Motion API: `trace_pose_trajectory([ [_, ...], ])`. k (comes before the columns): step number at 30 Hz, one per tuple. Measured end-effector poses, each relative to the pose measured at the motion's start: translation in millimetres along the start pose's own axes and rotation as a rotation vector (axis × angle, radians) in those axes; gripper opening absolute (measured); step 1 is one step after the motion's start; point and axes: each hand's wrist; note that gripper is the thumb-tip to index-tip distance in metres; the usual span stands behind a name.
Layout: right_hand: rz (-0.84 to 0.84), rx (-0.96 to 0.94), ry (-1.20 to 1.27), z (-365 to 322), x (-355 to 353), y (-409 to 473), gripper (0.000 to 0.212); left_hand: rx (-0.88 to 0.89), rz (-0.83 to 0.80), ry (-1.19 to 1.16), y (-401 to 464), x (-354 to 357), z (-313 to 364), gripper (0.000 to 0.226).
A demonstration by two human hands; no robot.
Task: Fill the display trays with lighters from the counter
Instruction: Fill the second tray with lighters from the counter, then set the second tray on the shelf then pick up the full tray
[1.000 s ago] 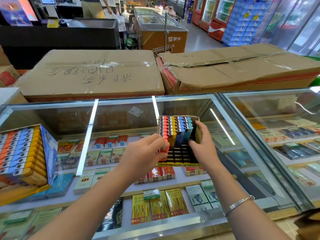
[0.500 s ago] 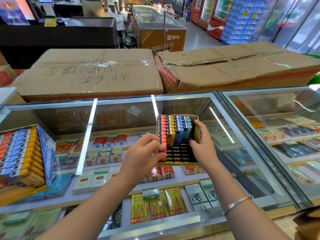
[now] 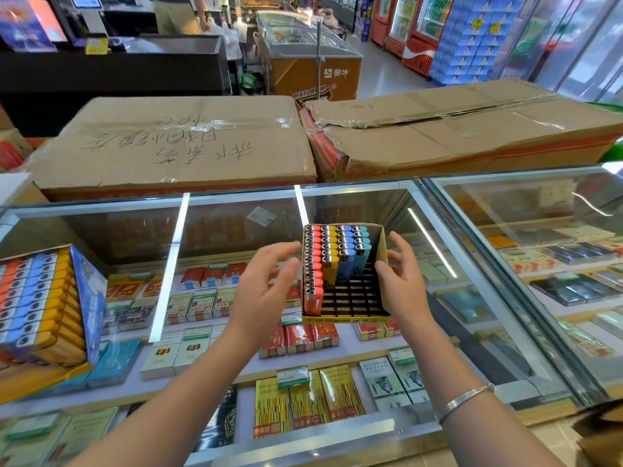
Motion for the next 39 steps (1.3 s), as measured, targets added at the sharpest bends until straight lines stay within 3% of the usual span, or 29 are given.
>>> trace_pose_trajectory([
  [4,0.074,0.094,0.013,3.8,-2.4,2.9,0.035,-0.348,-0.068,-0.156,18.6,11.7,-5.8,0.049],
  [7,0.031,0.084,-0.081,6.7,-3.7,4.2,0.036,-0.471,-0.145,-0.245,26.5,23.8,-6.6,0.063],
  [11,-0.029,0.064,-0.183,6.3,-5.3,9.5,0.041,-0.496,-0.132,-0.391,28.0,38.3,-3.9,0.043],
  [26,-0.136,0.005,-0.381,16.3,-84.7,16.2,0.041,-0.579,-0.042,-0.611,29.2,131.3,19.3,0.044],
  [34,0.094,0.142,-0.110,14.9,-112.9,9.5,0.050,-0.580,-0.139,-0.668,38.0,170.4,34.5,0.034],
  [39,0.336,0.186,-0.014,4.9,-151.5,-5.3,0.046,-0.539,-0.350,-0.746,46.3,199.3,56.7,0.043],
])
Point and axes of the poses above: each hand's wrist, its own y-axis towards the middle knuckle, its own x-axis out of the palm, z = x × y, and after that the axes turned 3 degrees about -y, right-handed
